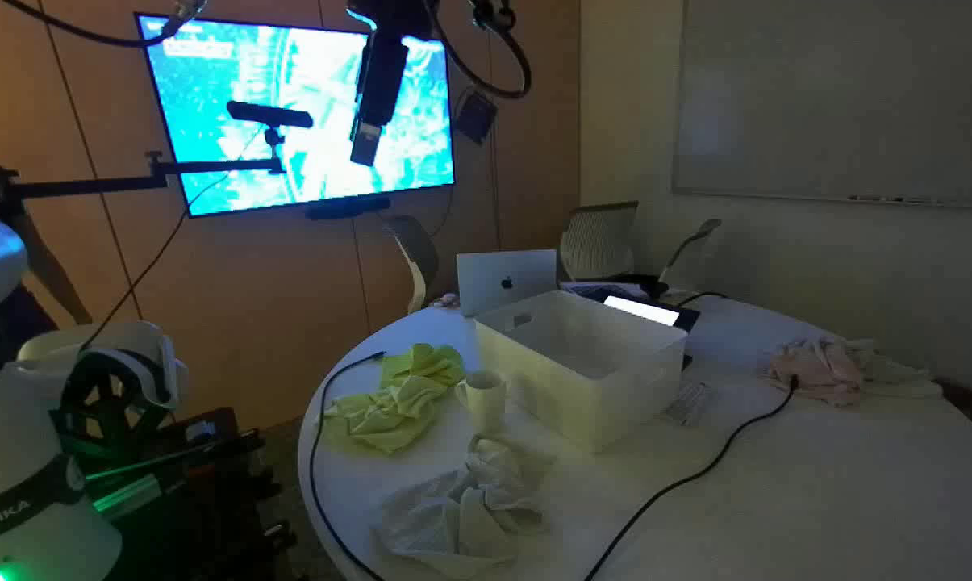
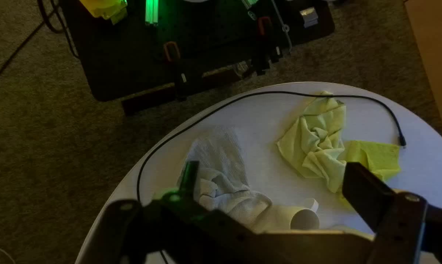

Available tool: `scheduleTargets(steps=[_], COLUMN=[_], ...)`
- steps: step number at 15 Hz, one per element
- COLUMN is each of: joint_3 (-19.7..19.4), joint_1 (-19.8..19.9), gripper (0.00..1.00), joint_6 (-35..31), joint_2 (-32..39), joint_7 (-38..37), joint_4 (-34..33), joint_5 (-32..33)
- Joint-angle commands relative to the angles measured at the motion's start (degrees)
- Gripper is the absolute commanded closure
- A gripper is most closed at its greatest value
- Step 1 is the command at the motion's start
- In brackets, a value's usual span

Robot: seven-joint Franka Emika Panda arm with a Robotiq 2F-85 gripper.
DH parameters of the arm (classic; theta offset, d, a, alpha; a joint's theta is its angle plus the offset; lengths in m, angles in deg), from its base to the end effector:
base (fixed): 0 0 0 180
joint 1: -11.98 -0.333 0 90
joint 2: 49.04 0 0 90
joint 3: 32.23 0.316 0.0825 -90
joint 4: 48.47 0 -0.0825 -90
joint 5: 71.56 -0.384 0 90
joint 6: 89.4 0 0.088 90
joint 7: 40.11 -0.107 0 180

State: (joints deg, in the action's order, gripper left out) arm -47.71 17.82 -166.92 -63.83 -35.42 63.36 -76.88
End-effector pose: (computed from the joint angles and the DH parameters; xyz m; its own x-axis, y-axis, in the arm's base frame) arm 0.4094 -0.1602 0.5610 0.9202 -0.2176 -0.3253 -0.2881 -0.9392 -0.1868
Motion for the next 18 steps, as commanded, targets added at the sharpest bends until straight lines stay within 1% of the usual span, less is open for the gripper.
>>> scheduleTargets(steps=[1,4,6,8,11,13,17,18], joint_3=[1.33,1.31,1.22,1.34,1.67,1.93,2.83,2.99], joint_1=[1.57,1.57,1.76,1.82,1.74,1.58,1.26,1.18], gripper=[0.00,0.00,0.00,0.00,0.00,0.00,0.00,0.00], joint_6=[0.13,0.13,-1.68,-5.40,-14.80,-22.10,-33.17,-34.28], joint_2=[0.18,-0.06,0.15,0.16,0.95,3.18,10.14,12.40], joint_7=[0.35,0.36,1.17,2.28,3.73,4.39,6.02,7.78], joint_4=[-0.30,-0.53,0.87,3.59,9.44,13.06,17.26,17.35], joint_5=[-0.26,-0.26,-0.56,-0.16,0.25,0.08,-0.16,-0.75])
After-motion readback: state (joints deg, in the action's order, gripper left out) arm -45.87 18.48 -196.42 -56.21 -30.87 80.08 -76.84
